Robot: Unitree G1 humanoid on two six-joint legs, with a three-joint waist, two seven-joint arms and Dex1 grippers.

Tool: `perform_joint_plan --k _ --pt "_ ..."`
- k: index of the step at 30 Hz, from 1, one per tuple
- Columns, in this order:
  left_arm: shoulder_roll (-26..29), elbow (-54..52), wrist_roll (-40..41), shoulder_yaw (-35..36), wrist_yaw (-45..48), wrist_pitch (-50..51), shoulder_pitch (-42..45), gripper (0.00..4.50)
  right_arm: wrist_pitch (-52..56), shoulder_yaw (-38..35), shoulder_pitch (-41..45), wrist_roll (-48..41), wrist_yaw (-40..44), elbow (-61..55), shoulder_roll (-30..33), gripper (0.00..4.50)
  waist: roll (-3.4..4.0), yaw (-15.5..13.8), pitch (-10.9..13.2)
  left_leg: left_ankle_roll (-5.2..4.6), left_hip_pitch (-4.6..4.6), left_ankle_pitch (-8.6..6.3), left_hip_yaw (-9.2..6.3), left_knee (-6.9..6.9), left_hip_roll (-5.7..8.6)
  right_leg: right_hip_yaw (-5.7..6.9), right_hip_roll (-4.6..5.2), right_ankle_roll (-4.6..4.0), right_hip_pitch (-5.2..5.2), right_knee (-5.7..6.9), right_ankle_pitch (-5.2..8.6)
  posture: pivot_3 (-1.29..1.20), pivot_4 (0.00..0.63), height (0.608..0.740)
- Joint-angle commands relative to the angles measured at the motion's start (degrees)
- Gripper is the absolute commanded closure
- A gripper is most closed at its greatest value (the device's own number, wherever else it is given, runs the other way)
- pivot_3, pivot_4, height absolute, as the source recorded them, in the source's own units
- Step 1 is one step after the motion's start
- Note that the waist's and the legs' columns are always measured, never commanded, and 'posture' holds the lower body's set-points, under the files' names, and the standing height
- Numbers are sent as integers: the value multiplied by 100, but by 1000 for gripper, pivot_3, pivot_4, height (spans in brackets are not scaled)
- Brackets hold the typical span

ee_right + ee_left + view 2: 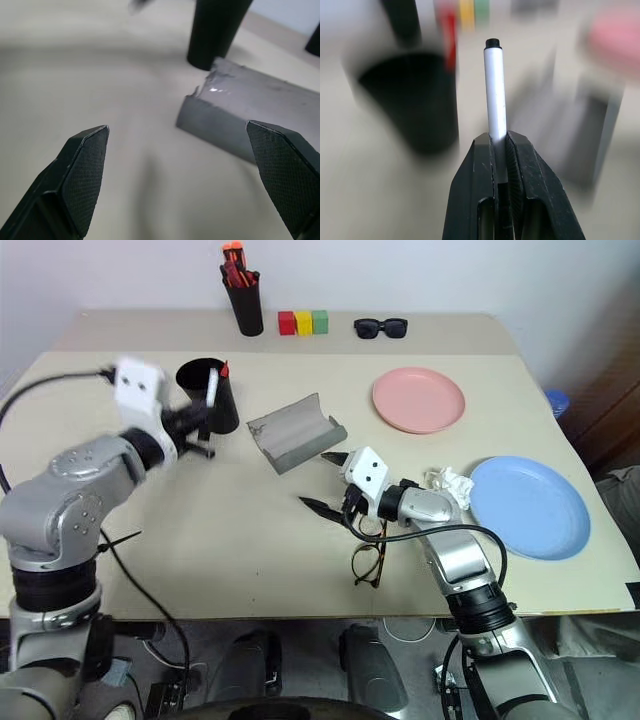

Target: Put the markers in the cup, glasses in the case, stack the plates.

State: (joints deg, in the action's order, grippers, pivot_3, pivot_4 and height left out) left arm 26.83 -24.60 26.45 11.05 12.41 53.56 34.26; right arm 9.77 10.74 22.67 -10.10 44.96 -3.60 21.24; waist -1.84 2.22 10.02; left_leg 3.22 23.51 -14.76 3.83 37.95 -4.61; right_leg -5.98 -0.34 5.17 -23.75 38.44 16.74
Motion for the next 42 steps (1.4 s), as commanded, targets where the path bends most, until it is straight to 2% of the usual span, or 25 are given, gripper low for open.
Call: perform_joint_plan --k 1,4,7,12,17,22,31,36,42 --pt "-181 90 -601 -47 -284 -1297 396 4445 -300 -166 372 143 -610 119 -405 0 1 17 -1 0 0 0 0 0 0 -1 0 1 0 0 0 0 150 732" --pt "-537 948 -1453 -238 -1109 -2238 815 4445 -368 -301 682 319 -1419 361 -944 0 2 18 -1 0 -2 0 0 0 0 -2 -2 1 0 2 -1 0 150 732" --pt "-699 1921 -2119 -443 -1490 -3229 1108 4445 -216 -462 874 273 -2019 465 -1440 0 2 12 -1 0 -2 0 1 0 0 -3 -2 2 0 2 -1 0 150 732" --pt "-878 3558 -2634 -481 -1927 -4255 1620 4445 -144 -294 899 254 -2139 416 -1748 0 2 -41 -1 -1 12 0 8 1 0 -2 1 3 -13 0 -2 0 150 732" --pt "-1037 4652 -2668 -400 -2044 -5010 1916 4445 -138 -228 748 273 -2125 312 -1780 0 2 -41 -1 -1 25 0 13 0 -1 -2 1 3 -29 2 -2 0 150 732" --pt "-1176 5052 -2723 -469 -2063 -5307 1865 4445 -90 -205 626 263 -2105 194 -1766 0 2 -33 -1 0 52 1 14 5 -1 -2 0 4 -57 8 -2 0 150 732" --pt "-1328 4913 -2692 -507 -1860 -5293 1497 4445 -93 -203 620 239 -2022 205 -1726 0 2 -19 -1 0 58 1 13 7 -2 -2 0 4 -64 14 -2 0 150 732" --pt "-1340 4831 -2875 -514 -2039 -5229 1429 2496 -103 -212 638 220 -1943 225 -1703 0 2 -19 -1 0 58 1 13 7 -1 -2 0 4 -64 14 -2 0 150 732" --pt "-1402 4739 -2770 -458 -2018 -5209 1410 2496 -120 -230 674 222 -1905 278 -1692 0 2 -20 -1 0 58 1 13 8 -1 -2 0 4 -65 15 -2 0 150 732"
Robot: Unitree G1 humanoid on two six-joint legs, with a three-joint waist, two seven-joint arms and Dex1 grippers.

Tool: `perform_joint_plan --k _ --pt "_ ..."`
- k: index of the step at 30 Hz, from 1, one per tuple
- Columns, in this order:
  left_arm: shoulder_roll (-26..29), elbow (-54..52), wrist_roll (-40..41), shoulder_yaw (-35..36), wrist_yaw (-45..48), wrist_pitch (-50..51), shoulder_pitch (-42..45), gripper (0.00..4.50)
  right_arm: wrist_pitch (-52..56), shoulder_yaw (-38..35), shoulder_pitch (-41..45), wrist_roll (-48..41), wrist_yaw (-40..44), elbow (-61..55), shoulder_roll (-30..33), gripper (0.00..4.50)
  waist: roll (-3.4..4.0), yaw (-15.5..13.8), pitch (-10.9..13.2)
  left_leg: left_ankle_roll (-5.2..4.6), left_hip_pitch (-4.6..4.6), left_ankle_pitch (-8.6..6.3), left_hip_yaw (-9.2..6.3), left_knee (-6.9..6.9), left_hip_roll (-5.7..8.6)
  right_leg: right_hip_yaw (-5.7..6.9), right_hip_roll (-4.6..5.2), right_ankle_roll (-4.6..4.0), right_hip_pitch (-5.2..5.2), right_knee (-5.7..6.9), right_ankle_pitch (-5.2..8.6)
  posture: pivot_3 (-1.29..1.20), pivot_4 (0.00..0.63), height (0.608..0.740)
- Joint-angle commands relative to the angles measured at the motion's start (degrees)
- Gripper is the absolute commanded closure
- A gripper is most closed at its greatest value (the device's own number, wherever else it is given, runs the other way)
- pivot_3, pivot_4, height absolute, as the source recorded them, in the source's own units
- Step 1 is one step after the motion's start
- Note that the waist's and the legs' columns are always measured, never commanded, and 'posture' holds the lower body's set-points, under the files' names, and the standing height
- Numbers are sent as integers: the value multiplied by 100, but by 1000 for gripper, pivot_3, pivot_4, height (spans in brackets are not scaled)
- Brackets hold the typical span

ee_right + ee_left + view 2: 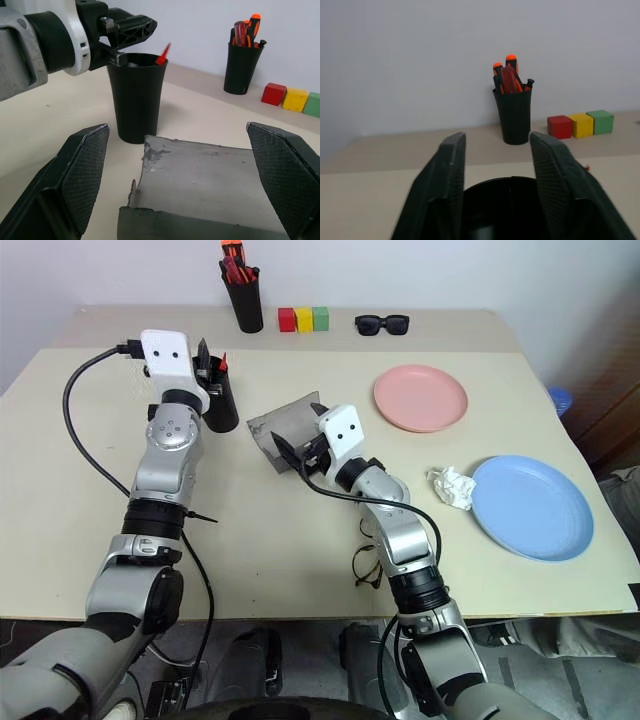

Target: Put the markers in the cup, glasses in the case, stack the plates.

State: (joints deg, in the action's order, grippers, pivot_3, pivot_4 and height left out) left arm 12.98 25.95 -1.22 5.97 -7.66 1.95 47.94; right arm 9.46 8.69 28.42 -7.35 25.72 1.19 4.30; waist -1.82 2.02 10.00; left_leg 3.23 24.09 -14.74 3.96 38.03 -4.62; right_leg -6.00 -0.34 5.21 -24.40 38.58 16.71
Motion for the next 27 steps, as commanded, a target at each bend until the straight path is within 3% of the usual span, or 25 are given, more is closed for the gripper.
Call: perform_joint_plan --k 1,3,6,11,12,13,16,22,27 --pt "-32 -343 28 67 -4 -43 51 2496 -89 -27 98 -53 19 -202 2 0 0 0 0 0 0 0 0 0 0 0 0 0 0 0 0 0 150 732" --pt "-87 -591 246 84 214 66 92 2496 -74 -30 77 -59 38 -238 28 0 0 0 0 0 0 0 0 0 0 0 0 0 0 0 0 0 150 732" --pt "-136 -1403 1130 -98 1491 797 32 2496 -59 -50 53 -52 180 -295 233 0 0 -15 0 0 3 0 0 1 0 0 0 0 -1 0 0 0 150 732" --pt "391 -2575 1628 -871 2766 3097 -311 2496 126 -175 -27 -229 1134 -612 1287 0 4 2 -2 0 5 0 -1 5 1 1 0 1 0 1 0 0 150 732" --pt "507 -2641 1592 -1053 2885 3492 -387 1935 194 -266 -50 -259 1341 -648 1618 0 4 15 -2 0 2 0 -2 5 1 1 0 1 0 3 0 0 150 732" --pt "568 -2658 1588 -1162 2954 3802 -435 1655 228 -339 -73 -266 1486 -662 1885 0 5 26 -3 0 1 0 -4 6 1 0 -1 1 0 6 0 0 150 732" --pt "643 -2597 1489 -1331 3072 4082 -469 163 309 -467 -134 -354 1661 -691 2293 0 4 54 -2 -1 -3 0 -8 6 1 0 -4 0 0 15 1 0 150 732" --pt "363 -1637 1364 -1669 3475 4127 -309 35 435 -974 -651 -452 1931 -816 3066 0 4 -2 -2 -1 -3 0 -10 9 3 0 -6 0 -1 19 2 0 150 732" --pt "192 -1002 1304 -1814 3804 4220 -110 35 509 -1121 -1104 -495 1920 -1176 3265 0 4 -65 -2 -2 -3 0 -10 12 6 -4 -6 0 -1 18 2 0 150 732"
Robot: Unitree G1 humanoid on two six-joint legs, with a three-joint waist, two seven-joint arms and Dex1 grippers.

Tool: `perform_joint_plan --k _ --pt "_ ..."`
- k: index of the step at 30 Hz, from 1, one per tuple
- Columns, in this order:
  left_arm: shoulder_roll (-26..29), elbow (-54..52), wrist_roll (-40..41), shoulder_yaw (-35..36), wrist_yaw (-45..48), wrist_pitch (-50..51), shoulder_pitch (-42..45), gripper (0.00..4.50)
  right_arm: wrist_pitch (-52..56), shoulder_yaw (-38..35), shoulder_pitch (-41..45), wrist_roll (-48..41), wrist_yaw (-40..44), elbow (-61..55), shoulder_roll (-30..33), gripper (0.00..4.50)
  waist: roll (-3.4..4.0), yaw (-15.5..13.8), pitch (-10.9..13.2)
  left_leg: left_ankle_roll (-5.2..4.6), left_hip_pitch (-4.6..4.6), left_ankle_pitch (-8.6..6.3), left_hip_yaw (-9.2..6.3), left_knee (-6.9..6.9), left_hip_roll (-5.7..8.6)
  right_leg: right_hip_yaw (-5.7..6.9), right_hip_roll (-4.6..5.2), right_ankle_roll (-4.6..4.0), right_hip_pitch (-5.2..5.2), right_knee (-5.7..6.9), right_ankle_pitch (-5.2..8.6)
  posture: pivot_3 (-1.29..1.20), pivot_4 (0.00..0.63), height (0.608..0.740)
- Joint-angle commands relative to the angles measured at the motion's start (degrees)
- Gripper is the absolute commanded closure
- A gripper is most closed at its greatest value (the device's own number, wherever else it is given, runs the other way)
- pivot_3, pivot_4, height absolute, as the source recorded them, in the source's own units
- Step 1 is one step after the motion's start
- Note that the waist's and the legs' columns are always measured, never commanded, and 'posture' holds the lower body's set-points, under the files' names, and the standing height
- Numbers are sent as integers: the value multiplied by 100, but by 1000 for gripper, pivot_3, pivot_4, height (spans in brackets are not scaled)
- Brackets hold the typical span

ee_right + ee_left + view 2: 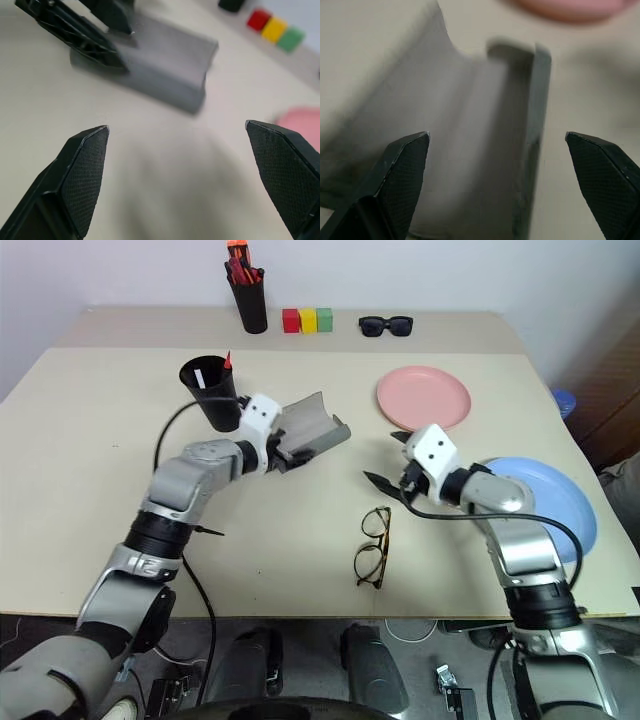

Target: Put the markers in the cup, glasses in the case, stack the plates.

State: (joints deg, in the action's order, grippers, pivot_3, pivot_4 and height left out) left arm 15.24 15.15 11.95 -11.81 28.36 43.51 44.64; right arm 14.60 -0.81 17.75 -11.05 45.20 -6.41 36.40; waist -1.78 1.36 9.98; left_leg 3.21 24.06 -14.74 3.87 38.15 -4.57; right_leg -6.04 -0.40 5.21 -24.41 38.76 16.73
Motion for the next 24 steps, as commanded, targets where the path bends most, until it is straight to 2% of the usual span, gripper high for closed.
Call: perform_joint_plan --k 1,3,6,13,19,24 --pt "-47 116 10 -68 324 85 233 35 10 -183 -102 -124 -57 -482 48 0 4 0 -2 0 -1 0 0 0 0 0 -2 0 0 0 0 0 150 732" --pt "-46 126 -9 -118 482 45 238 35 35 -189 -179 -125 -91 -569 36 0 5 -7 -3 0 -3 0 0 -1 0 -1 -2 0 0 1 0 0 150 732" --pt "-50 91 -76 -116 557 -19 237 858 47 -182 -341 -131 -181 -678 -16 0 5 -42 -3 0 -2 0 -1 0 0 -1 -2 0 0 1 0 0 150 732" --pt "182 -205 -304 -302 924 -501 38 4426 86 -144 -514 -194 -152 -739 -24 0 5 -56 -3 0 0 0 -1 2 0 -1 -1 0 0 1 0 0 150 732" --pt "1301 -1223 -734 -992 2436 -2601 -737 4474 157 -230 -596 -382 -10 -688 33 0 6 -36 -3 1 -2 1 1 0 -2 -2 -1 -1 0 2 0 0 150 732" --pt "1901 -1515 -648 -983 3235 -2937 -1064 4474 104 -303 -728 -443 180 -629 215 0 6 -83 -3 -1 -2 0 6 5 -3 -3 1 -3 1 2 1 0 150 732"
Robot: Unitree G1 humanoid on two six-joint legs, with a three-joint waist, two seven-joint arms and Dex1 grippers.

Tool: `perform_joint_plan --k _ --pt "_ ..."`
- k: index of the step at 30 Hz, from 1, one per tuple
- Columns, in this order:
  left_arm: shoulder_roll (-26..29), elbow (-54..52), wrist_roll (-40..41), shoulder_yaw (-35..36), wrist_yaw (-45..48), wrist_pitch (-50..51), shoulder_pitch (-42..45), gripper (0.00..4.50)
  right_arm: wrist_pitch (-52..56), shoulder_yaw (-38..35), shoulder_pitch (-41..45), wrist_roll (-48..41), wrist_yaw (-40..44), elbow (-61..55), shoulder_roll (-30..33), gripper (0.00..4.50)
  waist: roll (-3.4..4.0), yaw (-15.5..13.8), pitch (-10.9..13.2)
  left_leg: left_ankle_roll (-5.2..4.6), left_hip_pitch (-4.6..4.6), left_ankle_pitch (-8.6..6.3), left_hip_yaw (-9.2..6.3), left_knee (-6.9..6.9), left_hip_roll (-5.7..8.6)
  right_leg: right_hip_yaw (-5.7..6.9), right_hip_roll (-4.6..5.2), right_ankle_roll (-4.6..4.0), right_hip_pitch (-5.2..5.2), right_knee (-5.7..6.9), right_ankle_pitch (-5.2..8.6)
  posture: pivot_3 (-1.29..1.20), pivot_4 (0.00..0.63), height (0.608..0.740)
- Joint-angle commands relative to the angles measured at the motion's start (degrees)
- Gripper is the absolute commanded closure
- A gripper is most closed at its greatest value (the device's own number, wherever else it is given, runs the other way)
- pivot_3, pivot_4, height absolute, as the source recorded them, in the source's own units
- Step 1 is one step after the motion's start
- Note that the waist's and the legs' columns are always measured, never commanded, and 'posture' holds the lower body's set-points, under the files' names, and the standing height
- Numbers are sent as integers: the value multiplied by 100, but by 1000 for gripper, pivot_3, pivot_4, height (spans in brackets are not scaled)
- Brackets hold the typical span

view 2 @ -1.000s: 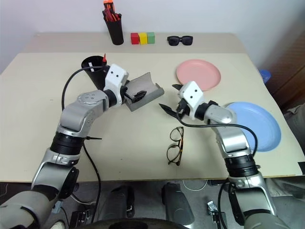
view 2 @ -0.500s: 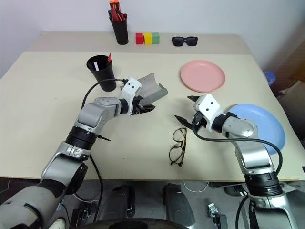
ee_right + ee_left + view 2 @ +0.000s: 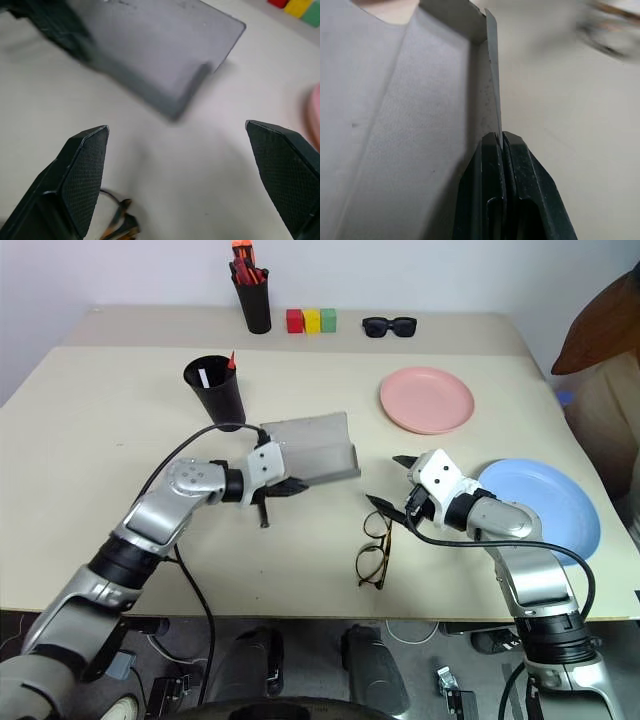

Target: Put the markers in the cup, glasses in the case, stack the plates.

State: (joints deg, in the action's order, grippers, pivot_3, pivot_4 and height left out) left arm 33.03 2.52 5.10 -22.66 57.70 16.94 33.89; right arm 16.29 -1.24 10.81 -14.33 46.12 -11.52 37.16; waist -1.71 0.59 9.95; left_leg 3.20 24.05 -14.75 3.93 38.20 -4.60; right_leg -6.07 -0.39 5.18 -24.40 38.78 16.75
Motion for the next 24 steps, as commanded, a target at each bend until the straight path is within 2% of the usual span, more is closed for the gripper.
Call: perform_joint_plan --k 1,5,10,14,16,20,24 --pt "140 -221 10 142 290 -293 11 4474 -76 -268 -43 -114 91 -107 147 0 0 -8 0 -1 1 0 0 2 0 0 0 0 0 0 0 0 150 732" --pt "228 -224 30 225 431 -357 -28 4474 -44 -272 -66 -124 101 -132 160 0 0 12 0 -3 0 -1 -1 5 0 0 0 0 2 0 0 0 150 732" --pt "186 -316 525 447 740 333 -47 4474 234 -296 -105 -207 186 -283 271 0 0 21 0 -4 0 -1 -2 4 -1 0 -2 1 2 1 0 0 150 732" --pt "197 -349 168 432 439 -8 -95 2709 740 -399 -88 -439 290 -446 447 0 0 18 0 -4 0 -1 -3 5 -1 0 -2 1 2 2 0 0 150 732" --pt "147 -350 102 518 275 -252 -131 2709 1203 -551 -119 -770 338 -589 515 0 0 15 0 -4 0 -1 -3 5 -1 0 -2 1 2 2 0 0 150 732" --pt "32 -540 390 957 -6 -104 -139 2709 2374 -1070 -382 -1805 423 -959 611 0 0 4 0 -4 0 -1 -5 5 -1 0 -1 1 2 4 0 0 150 732" --pt "148 -1491 869 1329 -62 455 -612 2709 3469 -1580 -811 -2748 322 -1311 683 0 1 14 -1 -4 2 -2 -6 5 -2 0 -1 1 2 6 0 0 150 732"
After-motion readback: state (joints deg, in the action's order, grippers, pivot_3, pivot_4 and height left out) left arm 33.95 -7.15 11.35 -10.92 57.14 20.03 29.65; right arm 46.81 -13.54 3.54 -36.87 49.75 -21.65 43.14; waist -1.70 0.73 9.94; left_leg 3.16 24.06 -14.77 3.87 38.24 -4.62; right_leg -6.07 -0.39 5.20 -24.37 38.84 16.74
